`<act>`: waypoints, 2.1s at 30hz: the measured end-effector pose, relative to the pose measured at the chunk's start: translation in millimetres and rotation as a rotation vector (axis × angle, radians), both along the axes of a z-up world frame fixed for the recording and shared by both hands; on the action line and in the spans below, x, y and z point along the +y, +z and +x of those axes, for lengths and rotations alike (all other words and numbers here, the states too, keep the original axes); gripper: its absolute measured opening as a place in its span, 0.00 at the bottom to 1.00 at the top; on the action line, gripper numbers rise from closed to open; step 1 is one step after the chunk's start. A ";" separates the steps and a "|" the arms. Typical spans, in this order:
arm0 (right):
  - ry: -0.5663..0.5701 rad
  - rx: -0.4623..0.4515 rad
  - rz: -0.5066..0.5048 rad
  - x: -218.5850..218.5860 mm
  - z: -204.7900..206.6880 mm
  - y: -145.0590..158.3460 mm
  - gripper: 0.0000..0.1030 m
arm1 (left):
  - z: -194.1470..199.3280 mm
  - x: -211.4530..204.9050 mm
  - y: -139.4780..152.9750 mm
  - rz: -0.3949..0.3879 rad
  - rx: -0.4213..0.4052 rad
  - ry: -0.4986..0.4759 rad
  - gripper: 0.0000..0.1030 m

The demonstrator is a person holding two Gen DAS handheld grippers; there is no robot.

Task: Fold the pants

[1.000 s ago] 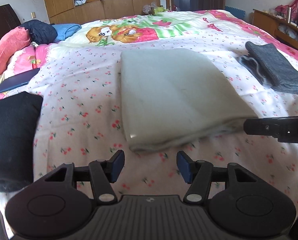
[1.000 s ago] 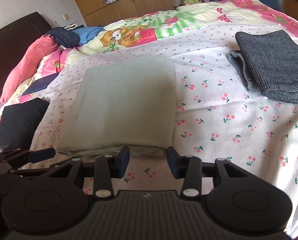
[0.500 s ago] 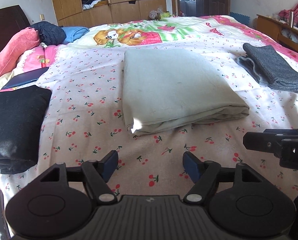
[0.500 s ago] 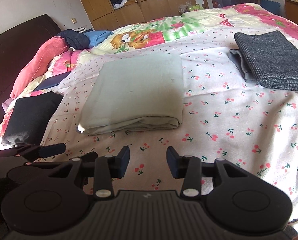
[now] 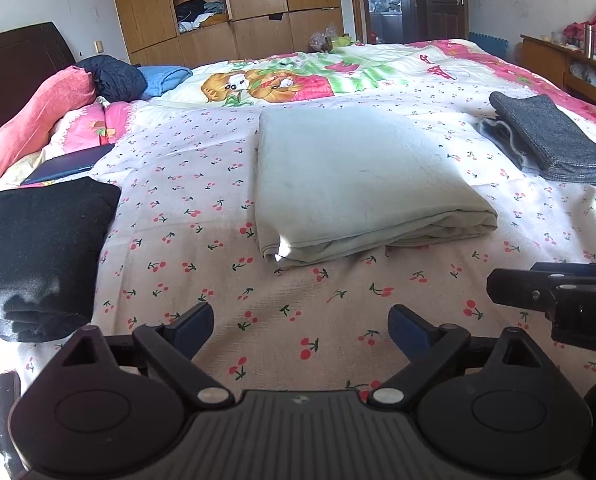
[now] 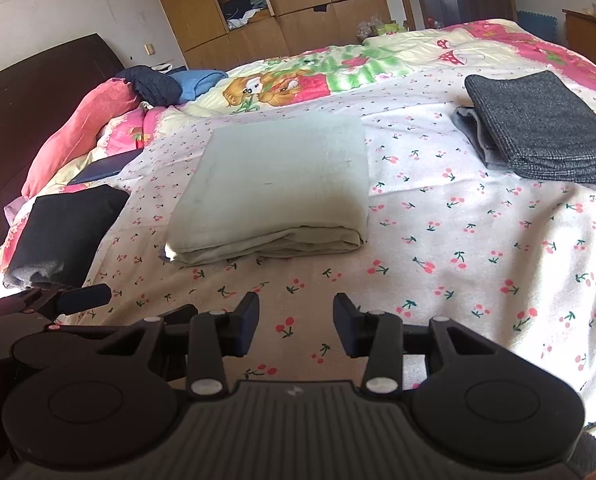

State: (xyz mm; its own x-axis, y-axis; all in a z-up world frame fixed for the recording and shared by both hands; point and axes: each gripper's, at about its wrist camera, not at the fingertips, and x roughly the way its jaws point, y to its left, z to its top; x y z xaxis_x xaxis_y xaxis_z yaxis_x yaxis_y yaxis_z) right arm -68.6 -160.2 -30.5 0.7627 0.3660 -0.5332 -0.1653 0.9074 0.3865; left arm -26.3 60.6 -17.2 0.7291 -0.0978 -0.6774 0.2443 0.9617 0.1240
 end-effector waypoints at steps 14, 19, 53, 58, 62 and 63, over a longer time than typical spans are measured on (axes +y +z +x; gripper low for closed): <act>-0.028 0.001 -0.014 -0.6 -2.9 -3.1 0.42 | 1.3 -1.4 -2.9 -0.009 0.035 -0.002 1.00; -0.043 -0.015 -0.052 2.1 -4.8 -0.7 0.42 | 2.2 -2.8 -4.4 0.008 0.045 0.002 1.00; -0.084 0.026 -0.183 13.6 -7.4 -2.9 0.45 | 4.0 1.6 -7.3 0.007 0.073 0.021 1.00; -0.073 0.033 -0.186 14.4 -7.2 -4.8 0.45 | 3.6 1.6 -7.1 0.008 0.071 0.021 1.00; -0.070 0.035 -0.189 15.4 -7.6 -4.9 0.45 | 3.6 1.3 -7.0 0.007 0.072 0.019 1.00; -0.071 0.035 -0.189 15.4 -7.6 -4.9 0.45 | 3.5 1.1 -6.8 0.007 0.072 0.018 1.00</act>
State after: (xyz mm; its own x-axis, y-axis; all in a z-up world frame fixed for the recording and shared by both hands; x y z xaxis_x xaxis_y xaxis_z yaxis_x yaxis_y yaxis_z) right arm -76.3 -144.8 -35.4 0.7626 0.2034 -0.6141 -0.0880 0.9731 0.2130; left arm -22.8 61.7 -24.0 0.6803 -0.0800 -0.7286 0.2355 0.9652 0.1138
